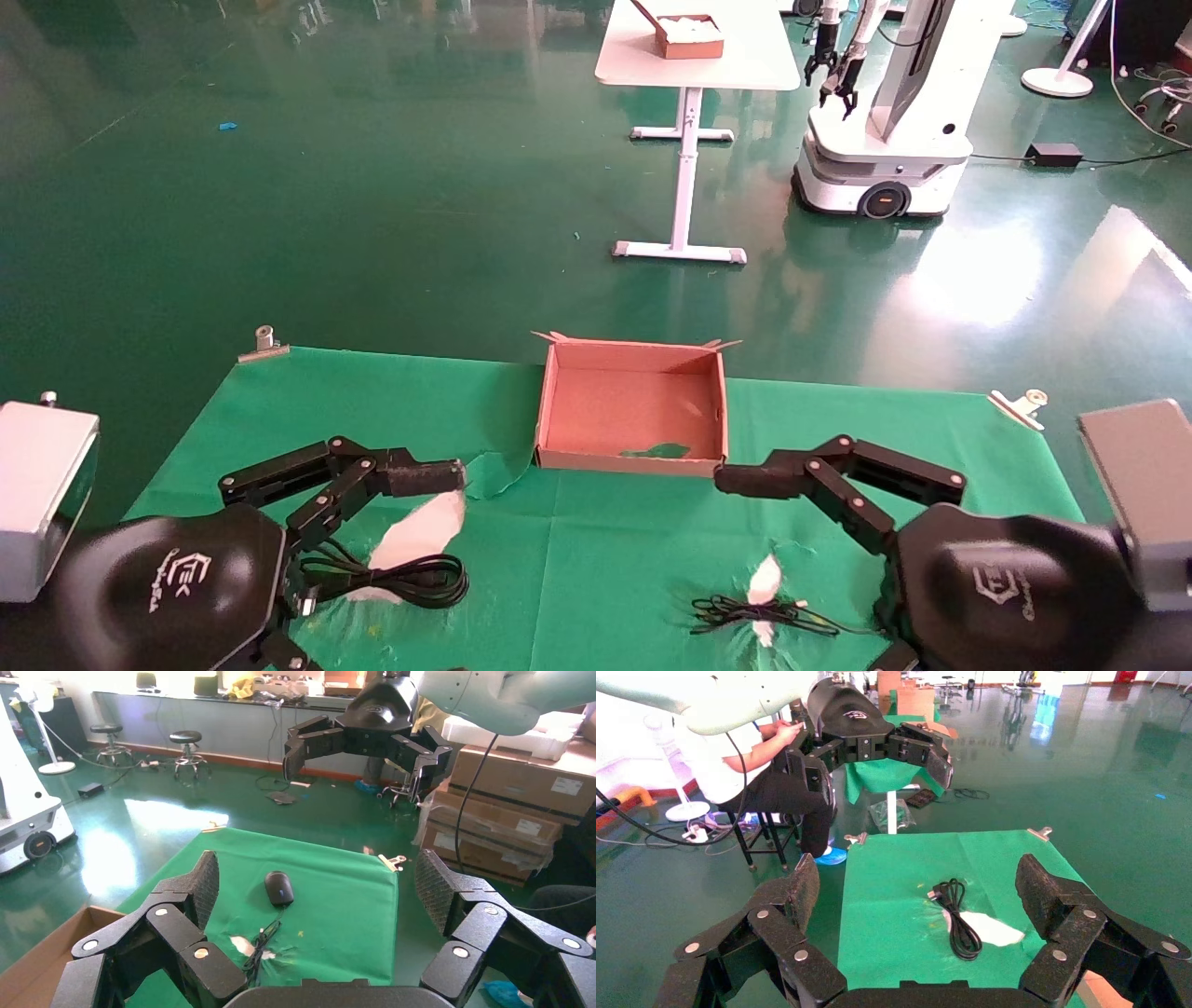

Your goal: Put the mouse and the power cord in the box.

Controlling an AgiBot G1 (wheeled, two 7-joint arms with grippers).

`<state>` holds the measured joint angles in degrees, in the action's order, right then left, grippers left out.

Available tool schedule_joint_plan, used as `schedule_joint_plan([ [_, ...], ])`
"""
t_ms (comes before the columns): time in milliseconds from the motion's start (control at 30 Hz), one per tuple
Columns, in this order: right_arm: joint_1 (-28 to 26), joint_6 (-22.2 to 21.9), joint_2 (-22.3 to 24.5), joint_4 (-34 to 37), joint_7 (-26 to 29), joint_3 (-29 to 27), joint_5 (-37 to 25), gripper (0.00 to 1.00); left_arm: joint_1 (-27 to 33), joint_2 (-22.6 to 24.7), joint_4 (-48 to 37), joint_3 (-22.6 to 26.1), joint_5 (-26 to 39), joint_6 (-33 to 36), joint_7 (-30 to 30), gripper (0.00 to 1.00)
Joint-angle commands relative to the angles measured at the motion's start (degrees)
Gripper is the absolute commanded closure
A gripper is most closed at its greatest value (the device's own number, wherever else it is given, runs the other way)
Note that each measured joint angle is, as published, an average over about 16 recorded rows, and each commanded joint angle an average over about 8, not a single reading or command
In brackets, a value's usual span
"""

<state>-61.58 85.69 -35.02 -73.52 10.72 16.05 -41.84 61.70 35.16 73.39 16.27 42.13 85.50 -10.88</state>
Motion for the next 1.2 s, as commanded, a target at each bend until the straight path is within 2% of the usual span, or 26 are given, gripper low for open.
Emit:
schedule_joint_plan([
  [33, 0.0, 0.0, 0.0, 0.0, 0.0, 0.0, 0.0, 0.0, 0.0, 0.0, 0.0, 0.0, 0.0, 0.0, 0.0, 0.0],
  [800, 0.1, 0.1, 0.1, -0.1, 0.0, -0.1, 0.2, 0.0, 0.0, 0.0, 0.0, 0.0, 0.0, 0.0, 0.0, 0.0],
  [933, 0.3, 0.1, 0.8, -0.6, -0.4, 0.4, -1.7, 0.0, 0.0, -0.2, 0.2, 0.3, 0.7, 0.1, 0.0, 0.0],
  [1067, 0.6, -0.5, 2.8, -1.9, -1.1, 2.0, -7.5, 0.0, 1.1, -0.9, 1.2, 2.3, 5.6, 0.0, -1.2, 0.0],
  [1200, 0.7, -1.6, 4.7, -3.1, -1.7, 3.6, -14.0, 0.0, 5.0, -1.4, 2.5, 6.2, 15.3, 0.3, -3.7, 0.0],
])
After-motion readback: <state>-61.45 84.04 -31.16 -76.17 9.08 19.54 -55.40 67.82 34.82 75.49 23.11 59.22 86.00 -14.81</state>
